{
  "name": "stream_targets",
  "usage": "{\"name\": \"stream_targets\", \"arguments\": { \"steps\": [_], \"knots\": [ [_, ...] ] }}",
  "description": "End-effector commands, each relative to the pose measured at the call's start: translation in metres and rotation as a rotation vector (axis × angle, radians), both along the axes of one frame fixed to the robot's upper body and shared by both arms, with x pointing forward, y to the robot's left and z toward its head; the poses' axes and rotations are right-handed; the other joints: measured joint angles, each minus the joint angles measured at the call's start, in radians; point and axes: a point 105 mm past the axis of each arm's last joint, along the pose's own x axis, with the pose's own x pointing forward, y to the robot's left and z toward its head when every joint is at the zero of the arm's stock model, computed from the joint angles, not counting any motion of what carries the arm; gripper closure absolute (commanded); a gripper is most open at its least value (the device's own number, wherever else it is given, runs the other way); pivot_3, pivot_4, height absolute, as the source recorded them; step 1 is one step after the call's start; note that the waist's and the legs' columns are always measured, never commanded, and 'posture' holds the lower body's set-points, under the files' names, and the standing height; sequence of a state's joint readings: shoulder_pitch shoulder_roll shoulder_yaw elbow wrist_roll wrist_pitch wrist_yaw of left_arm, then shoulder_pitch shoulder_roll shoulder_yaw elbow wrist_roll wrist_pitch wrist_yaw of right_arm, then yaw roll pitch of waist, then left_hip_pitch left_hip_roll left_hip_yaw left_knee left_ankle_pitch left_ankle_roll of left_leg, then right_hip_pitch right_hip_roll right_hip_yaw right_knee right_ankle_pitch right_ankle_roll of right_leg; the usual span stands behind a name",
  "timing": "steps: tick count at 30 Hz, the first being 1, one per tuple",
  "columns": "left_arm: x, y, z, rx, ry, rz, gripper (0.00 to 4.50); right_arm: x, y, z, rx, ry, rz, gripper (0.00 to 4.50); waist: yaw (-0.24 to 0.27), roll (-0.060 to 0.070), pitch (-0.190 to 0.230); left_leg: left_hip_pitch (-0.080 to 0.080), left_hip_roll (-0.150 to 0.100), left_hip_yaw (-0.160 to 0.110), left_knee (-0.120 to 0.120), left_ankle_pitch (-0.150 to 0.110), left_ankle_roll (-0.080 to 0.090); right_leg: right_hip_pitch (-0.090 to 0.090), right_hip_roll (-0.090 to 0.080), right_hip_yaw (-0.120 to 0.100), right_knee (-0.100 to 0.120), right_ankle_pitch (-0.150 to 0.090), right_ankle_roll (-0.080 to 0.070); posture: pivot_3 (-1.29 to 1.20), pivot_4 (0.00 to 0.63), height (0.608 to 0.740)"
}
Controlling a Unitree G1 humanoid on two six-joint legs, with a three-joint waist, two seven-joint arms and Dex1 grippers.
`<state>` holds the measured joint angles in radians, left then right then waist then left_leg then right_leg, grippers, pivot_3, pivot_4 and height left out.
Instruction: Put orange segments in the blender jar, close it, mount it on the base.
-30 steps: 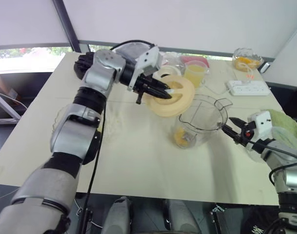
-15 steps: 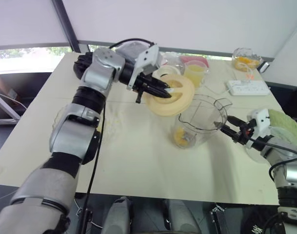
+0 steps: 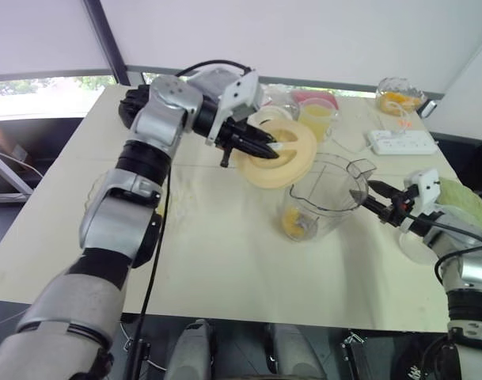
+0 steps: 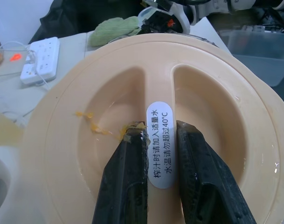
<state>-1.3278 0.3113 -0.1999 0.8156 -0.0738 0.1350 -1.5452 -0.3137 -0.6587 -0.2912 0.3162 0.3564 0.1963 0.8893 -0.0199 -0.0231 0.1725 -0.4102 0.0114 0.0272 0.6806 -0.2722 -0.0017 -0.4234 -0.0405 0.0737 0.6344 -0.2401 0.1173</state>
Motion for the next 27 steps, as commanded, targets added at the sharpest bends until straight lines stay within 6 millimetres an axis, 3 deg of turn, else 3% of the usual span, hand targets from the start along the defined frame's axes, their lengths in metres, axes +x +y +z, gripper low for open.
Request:
{"name": "stream_targets", "arguments": {
  "steps": [1, 21, 24, 26, 27],
  "knots": [
    [-0.004, 0.0, 0.011, -0.03, -0.033, -0.016, 4.22, 0.004, -0.003, 0.017, -0.026, -0.056, 0.004, 1.91, 0.0, 0.0, 0.0, 0.0, 0.0, 0.0, 0.0, 0.0, 0.0, 0.0, 0.0, 0.0, 0.0, 0.0, 0.0, 0.0, 0.15, 0.74],
    [-0.004, 0.004, 0.009, -0.025, -0.035, -0.006, 4.22, 0.02, 0.0, 0.014, -0.01, -0.079, -0.01, 1.91, 0.0, 0.0, 0.0, 0.0, 0.0, 0.0, 0.0, 0.0, 0.0, 0.0, 0.0, 0.0, 0.0, 0.001, 0.001, 0.0, 0.15, 0.74],
    [-0.004, 0.003, 0.009, -0.026, -0.034, -0.008, 4.22, 0.02, 0.001, 0.013, -0.003, -0.08, -0.019, 2.74, 0.0, 0.0, 0.0, 0.0, 0.0, 0.0, 0.0, 0.0, 0.0, 0.0, 0.0, 0.0, 0.0, 0.001, 0.001, 0.0, 0.15, 0.74],
    [-0.004, 0.002, 0.009, -0.028, -0.033, -0.008, 4.22, 0.02, 0.001, 0.013, 0.006, -0.086, -0.03, 3.68, 0.0, 0.001, 0.0, 0.0, 0.0, 0.0, 0.0, 0.0, 0.0, 0.0, 0.0, 0.0, 0.0, 0.001, 0.001, 0.0, 0.15, 0.74],
    [-0.004, 0.002, 0.009, -0.028, -0.033, -0.008, 4.22, 0.019, 0.001, 0.013, 0.008, -0.087, -0.032, 3.69, 0.0, 0.001, 0.0, 0.0, 0.0, 0.0, 0.0, 0.0, 0.0, 0.0, 0.0, 0.0, 0.0, 0.001, 0.001, 0.0, 0.15, 0.74]
  ]
}}
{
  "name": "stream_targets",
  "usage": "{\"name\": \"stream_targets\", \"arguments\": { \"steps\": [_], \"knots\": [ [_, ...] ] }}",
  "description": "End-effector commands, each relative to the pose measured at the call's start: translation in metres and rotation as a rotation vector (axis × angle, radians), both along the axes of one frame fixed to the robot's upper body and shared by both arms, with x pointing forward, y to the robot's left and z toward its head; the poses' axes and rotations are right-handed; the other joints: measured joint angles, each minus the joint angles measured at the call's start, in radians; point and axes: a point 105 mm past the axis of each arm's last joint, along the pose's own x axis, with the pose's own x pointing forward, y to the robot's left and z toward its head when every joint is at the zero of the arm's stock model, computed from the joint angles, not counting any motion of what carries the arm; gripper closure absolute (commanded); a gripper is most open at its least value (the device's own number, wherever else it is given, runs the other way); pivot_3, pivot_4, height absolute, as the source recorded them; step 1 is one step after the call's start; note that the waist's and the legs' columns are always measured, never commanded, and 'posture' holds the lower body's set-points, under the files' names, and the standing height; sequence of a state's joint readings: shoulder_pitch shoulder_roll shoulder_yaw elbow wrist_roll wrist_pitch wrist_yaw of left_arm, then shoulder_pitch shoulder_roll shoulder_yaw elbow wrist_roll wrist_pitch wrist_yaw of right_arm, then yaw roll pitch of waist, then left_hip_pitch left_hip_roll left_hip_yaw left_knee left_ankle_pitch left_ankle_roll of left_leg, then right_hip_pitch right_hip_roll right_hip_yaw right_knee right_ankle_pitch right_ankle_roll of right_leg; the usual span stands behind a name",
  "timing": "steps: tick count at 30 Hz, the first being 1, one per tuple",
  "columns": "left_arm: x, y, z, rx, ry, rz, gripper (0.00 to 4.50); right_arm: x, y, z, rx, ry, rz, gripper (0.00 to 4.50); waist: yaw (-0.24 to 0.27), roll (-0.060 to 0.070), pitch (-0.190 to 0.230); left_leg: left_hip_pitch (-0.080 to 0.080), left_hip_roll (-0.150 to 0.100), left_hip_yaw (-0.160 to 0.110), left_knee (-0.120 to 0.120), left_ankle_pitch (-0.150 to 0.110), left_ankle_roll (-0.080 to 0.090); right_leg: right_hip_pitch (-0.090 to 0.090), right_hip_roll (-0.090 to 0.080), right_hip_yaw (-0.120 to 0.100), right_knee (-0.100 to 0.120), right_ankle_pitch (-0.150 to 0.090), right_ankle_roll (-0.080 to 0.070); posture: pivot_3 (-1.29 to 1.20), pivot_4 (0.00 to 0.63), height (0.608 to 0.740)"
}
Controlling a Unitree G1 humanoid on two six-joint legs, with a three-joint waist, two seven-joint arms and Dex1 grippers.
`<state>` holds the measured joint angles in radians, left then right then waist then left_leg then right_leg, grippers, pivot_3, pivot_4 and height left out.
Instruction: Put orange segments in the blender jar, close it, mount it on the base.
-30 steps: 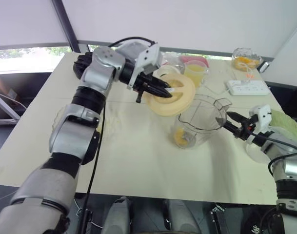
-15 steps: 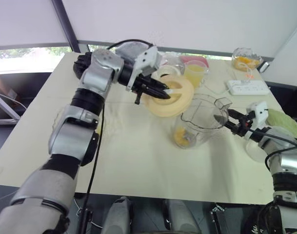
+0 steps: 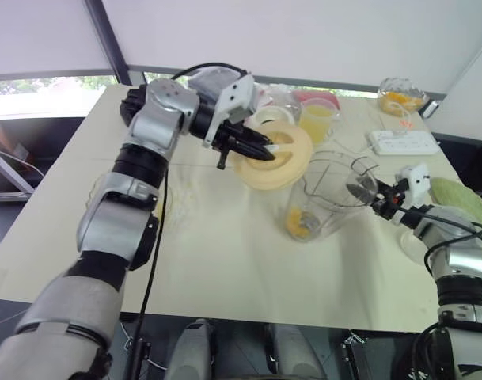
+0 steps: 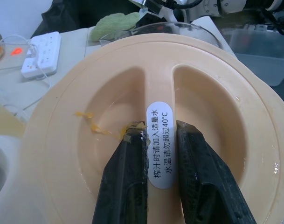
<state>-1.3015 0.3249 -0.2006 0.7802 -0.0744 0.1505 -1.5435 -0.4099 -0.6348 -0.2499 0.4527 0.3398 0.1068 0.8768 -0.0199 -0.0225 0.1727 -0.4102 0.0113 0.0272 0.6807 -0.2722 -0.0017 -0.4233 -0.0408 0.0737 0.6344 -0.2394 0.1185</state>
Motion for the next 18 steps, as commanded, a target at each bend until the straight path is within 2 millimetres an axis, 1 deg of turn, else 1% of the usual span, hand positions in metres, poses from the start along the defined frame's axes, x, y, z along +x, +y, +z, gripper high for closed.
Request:
{"name": "stream_targets", "arguments": {
  "steps": [1, 5, 7, 10, 13, 15, 18],
  "knots": [
    [-0.003, -0.003, 0.012, -0.032, -0.036, -0.019, 4.22, 0.001, -0.004, 0.012, -0.002, -0.053, -0.032, 3.69, 0.0, 0.0, 0.0, 0.0, 0.0, 0.0, 0.0, 0.0, 0.0, 0.0, 0.0, 0.0, 0.0, 0.0, 0.0, 0.0, 0.15, 0.74],
    [-0.004, -0.004, 0.011, -0.034, -0.033, -0.023, 4.22, -0.003, -0.001, 0.01, 0.001, -0.054, -0.042, 3.69, 0.0, 0.0, 0.0, 0.0, 0.0, 0.0, 0.0, 0.0, 0.0, 0.0, 0.0, 0.0, 0.0, 0.0, 0.0, 0.0, 0.15, 0.74],
    [-0.004, -0.005, 0.012, -0.036, -0.032, -0.025, 4.22, -0.006, 0.002, 0.012, 0.032, -0.059, -0.054, 3.69, 0.0, 0.0, 0.0, 0.0, 0.0, 0.0, 0.0, 0.0, 0.0, 0.0, 0.0, 0.0, 0.0, 0.0, 0.0, 0.0, 0.15, 0.74],
    [-0.004, -0.006, 0.015, -0.04, -0.032, -0.03, 4.22, -0.011, 0.015, 0.018, 0.09, -0.088, -0.082, 3.69, -0.001, 0.0, 0.0, 0.0, 0.0, -0.001, 0.0, 0.0, 0.0, 0.0, 0.0, 0.0, 0.0, 0.0, 0.0, 0.0, 0.15, 0.74],
    [-0.004, -0.007, 0.019, -0.041, -0.033, -0.035, 4.22, -0.017, 0.026, 0.027, 0.163, -0.155, -0.189, 3.69, -0.004, 0.0, 0.0, 0.0, 0.0, -0.002, 0.0, 0.0, 0.0, -0.001, 0.001, 0.0, 0.001, 0.0, 0.0, 0.0, 0.15, 0.74],
    [-0.004, -0.009, 0.02, -0.038, -0.036, -0.039, 4.22, -0.025, 0.036, 0.029, 0.199, -0.18, -0.272, 3.69, -0.001, 0.002, 0.001, 0.0, 0.001, -0.002, 0.0, 0.0, 0.0, -0.002, 0.001, 0.0, 0.002, 0.0, 0.0, 0.0, 0.15, 0.74],
    [-0.004, -0.012, 0.023, -0.036, -0.038, -0.051, 4.22, -0.039, 0.052, 0.028, 0.186, -0.2, -0.368, 3.69, 0.003, 0.002, 0.001, -0.001, 0.0, -0.003, 0.0, 0.0, 0.0, -0.003, 0.001, 0.0, 0.004, 0.0, 0.0, 0.0, 0.15, 0.74]
  ]
}}
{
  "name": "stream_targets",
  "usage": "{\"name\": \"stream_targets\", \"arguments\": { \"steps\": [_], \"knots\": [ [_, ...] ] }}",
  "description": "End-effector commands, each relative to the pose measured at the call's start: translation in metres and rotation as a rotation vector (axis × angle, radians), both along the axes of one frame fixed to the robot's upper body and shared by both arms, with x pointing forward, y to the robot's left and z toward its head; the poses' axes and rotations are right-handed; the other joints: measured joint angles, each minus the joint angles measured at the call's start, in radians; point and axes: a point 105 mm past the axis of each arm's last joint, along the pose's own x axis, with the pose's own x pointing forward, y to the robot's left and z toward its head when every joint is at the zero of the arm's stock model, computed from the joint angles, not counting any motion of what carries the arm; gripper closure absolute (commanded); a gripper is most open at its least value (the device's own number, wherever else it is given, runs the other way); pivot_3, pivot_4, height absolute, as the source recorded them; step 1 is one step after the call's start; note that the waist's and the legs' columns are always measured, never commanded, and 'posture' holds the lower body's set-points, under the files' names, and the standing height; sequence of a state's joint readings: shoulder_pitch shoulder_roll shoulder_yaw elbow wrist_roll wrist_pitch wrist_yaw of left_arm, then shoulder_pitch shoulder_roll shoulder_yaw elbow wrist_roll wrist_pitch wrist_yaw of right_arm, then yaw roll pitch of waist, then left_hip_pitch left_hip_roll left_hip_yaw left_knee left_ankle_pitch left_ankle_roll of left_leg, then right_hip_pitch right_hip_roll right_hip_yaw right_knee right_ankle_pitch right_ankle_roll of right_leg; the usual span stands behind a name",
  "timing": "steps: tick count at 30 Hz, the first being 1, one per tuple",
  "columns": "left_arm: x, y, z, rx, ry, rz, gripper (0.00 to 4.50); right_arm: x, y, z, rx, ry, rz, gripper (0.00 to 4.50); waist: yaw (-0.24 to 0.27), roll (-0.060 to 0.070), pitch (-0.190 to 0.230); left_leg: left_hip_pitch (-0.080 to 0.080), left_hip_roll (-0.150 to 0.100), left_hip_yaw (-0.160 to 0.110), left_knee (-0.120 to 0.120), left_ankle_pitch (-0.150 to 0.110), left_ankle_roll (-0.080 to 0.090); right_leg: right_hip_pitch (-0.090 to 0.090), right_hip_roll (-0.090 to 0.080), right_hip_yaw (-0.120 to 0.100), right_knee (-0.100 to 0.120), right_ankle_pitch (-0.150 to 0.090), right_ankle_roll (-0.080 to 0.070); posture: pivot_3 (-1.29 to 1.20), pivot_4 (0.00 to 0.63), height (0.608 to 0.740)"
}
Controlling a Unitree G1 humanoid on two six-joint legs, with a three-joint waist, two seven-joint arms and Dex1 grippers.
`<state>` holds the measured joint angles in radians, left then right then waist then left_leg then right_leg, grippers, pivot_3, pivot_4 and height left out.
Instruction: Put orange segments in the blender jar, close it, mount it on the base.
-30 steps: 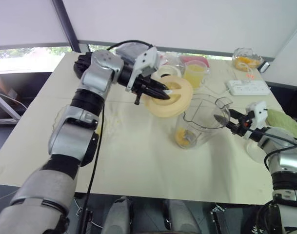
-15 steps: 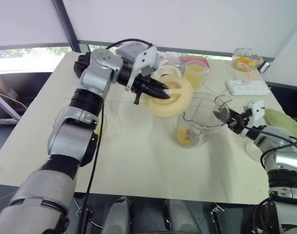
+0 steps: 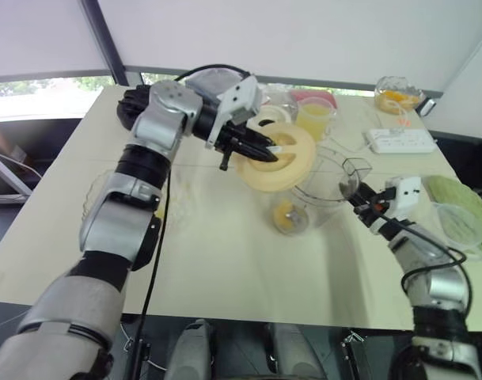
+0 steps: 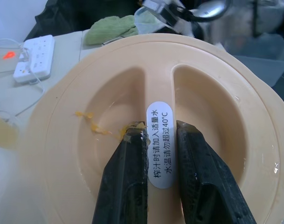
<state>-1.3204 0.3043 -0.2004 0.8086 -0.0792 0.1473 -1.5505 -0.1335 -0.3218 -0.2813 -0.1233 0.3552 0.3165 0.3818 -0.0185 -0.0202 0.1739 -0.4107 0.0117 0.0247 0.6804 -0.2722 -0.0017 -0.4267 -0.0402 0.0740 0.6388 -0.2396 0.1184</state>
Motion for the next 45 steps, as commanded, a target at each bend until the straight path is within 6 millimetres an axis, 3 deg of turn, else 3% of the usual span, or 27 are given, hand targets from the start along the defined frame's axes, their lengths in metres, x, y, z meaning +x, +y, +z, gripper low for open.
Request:
{"name": "stream_targets", "arguments": {
  "steps": [1, 7, 15, 22, 34, 45],
  "knots": [
    [-0.003, -0.007, 0.023, -0.029, -0.052, -0.036, 4.22, -0.014, 0.014, 0.037, -0.048, -0.133, -0.101, 3.69, 0.002, 0.0, 0.0, 0.0, 0.0, 0.0, 0.0, 0.0, 0.0, 0.0, 0.0, 0.0, 0.0, 0.0, 0.0, 0.0, 0.15, 0.74],
    [-0.006, -0.019, 0.032, -0.021, -0.069, -0.086, 4.22, -0.033, 0.039, 0.042, -0.167, -0.112, -0.167, 3.69, 0.002, 0.0, 0.0, -0.002, -0.001, 0.001, 0.001, 0.0, 0.0, 0.0, -0.001, 0.0, -0.003, 0.0, 0.0, 0.0, 0.15, 0.74],
    [-0.011, -0.033, 0.037, 0.001, -0.074, -0.141, 4.22, -0.036, 0.047, 0.049, -0.194, -0.086, -0.205, 3.69, 0.0, 0.0, 0.0, -0.002, -0.001, 0.001, 0.001, 0.0, 0.0, 0.0, -0.001, 0.0, -0.004, -0.002, -0.003, 0.0, 0.15, 0.74],
    [-0.013, -0.039, 0.019, 0.087, 0.003, -0.133, 4.22, -0.03, 0.046, 0.053, -0.208, -0.072, -0.235, 3.69, -0.001, 0.0, 0.0, -0.002, -0.001, 0.0, 0.001, 0.0, 0.0, 0.0, -0.001, 0.0, -0.004, -0.002, -0.003, 0.0, 0.15, 0.74],
    [-0.009, -0.047, -0.013, 0.159, -0.021, -0.121, 4.22, -0.033, 0.055, 0.049, -0.201, -0.06, -0.208, 3.69, 0.001, 0.0, 0.0, -0.002, -0.001, 0.0, 0.001, 0.0, 0.0, 0.0, -0.001, 0.0, -0.004, -0.001, -0.001, 0.0, 0.15, 0.74],
    [0.003, -0.046, -0.012, 0.151, -0.063, -0.053, 4.22, -0.04, 0.053, 0.044, -0.195, -0.041, -0.203, 3.69, 0.0, 0.0, 0.0, -0.002, -0.001, 0.0, 0.001, 0.0, 0.0, 0.0, -0.001, 0.0, -0.004, -0.001, -0.002, 0.0, 0.15, 0.74]
  ]
}}
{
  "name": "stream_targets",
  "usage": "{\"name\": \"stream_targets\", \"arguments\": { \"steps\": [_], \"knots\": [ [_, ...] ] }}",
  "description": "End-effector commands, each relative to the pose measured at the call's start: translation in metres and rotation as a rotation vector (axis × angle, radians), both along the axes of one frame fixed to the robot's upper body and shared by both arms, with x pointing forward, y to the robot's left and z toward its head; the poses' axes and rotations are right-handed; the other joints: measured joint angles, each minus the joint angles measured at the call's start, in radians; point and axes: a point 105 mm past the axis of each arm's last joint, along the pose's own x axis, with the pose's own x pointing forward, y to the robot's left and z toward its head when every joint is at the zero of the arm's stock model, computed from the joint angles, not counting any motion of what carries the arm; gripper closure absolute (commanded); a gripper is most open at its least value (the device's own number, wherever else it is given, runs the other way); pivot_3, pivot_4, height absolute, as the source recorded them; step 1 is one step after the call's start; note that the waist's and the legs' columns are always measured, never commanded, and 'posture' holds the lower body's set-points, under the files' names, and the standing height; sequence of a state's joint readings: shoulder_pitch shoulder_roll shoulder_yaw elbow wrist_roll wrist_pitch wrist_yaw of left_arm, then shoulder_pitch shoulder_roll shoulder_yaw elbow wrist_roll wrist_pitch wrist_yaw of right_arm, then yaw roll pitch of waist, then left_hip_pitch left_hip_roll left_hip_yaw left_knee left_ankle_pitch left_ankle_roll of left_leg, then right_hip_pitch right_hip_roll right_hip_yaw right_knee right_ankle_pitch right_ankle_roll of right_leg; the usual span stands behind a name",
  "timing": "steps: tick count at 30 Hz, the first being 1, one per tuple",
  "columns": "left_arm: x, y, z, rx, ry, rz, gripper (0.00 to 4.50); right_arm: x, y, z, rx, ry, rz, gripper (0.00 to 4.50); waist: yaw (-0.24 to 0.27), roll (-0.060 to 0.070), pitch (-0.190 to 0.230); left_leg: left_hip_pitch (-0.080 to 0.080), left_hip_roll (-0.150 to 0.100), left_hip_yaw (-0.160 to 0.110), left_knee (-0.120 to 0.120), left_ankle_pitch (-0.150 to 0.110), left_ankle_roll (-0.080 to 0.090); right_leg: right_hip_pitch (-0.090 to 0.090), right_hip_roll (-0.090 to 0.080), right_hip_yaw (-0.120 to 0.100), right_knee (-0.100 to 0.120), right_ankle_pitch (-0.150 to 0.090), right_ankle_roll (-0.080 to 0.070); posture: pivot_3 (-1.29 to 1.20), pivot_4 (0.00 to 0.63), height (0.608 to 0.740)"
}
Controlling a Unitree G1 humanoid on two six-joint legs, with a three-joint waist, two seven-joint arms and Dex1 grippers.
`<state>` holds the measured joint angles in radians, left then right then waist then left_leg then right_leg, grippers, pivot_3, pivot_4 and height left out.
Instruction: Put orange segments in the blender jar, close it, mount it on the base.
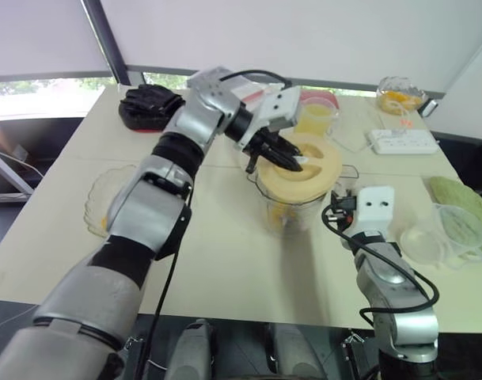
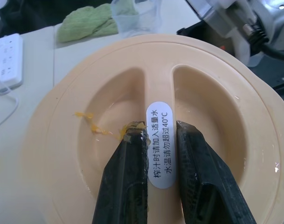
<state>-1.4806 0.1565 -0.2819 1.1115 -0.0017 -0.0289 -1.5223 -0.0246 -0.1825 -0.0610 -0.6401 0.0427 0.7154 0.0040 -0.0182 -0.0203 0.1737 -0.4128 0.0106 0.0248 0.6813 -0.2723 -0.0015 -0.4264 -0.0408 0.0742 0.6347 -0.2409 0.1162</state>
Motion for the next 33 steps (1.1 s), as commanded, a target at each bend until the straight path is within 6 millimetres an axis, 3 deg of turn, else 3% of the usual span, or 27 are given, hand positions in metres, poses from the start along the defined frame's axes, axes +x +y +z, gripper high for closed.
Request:
{"name": "stream_targets", "arguments": {
  "steps": [1, 21, 33],
  "knots": [
    [0.004, 0.0, -0.001, 0.031, -0.025, 0.03, 4.22, -0.007, 0.008, 0.026, 0.002, -0.102, 0.042, 3.69, 0.0, 0.0, 0.0, 0.0, 0.0, 0.0, 0.0, 0.0, 0.0, 0.0, 0.0, 0.0, 0.0, 0.0, 0.0, 0.0, 0.15, 0.74],
    [-0.009, 0.006, -0.018, 0.098, 0.053, -0.058, 4.22, -0.009, -0.011, 0.022, 0.005, -0.091, -0.003, 3.69, 0.0, 0.0, 0.0, 0.0, 0.0, 0.0, 0.0, 0.0, 0.0, 0.0, 0.0, 0.0, 0.0, 0.0, 0.0, 0.0, 0.15, 0.74],
    [-0.006, -0.005, -0.038, 0.132, 0.07, 0.044, 4.22, -0.007, -0.009, 0.021, 0.013, -0.09, -0.006, 3.69, 0.005, 0.0, 0.0, 0.0, 0.0, 0.0, 0.0, 0.0, 0.0, 0.001, 0.0, 0.0, -0.001, 0.0, -0.001, 0.0, 0.15, 0.74]
  ]
}}
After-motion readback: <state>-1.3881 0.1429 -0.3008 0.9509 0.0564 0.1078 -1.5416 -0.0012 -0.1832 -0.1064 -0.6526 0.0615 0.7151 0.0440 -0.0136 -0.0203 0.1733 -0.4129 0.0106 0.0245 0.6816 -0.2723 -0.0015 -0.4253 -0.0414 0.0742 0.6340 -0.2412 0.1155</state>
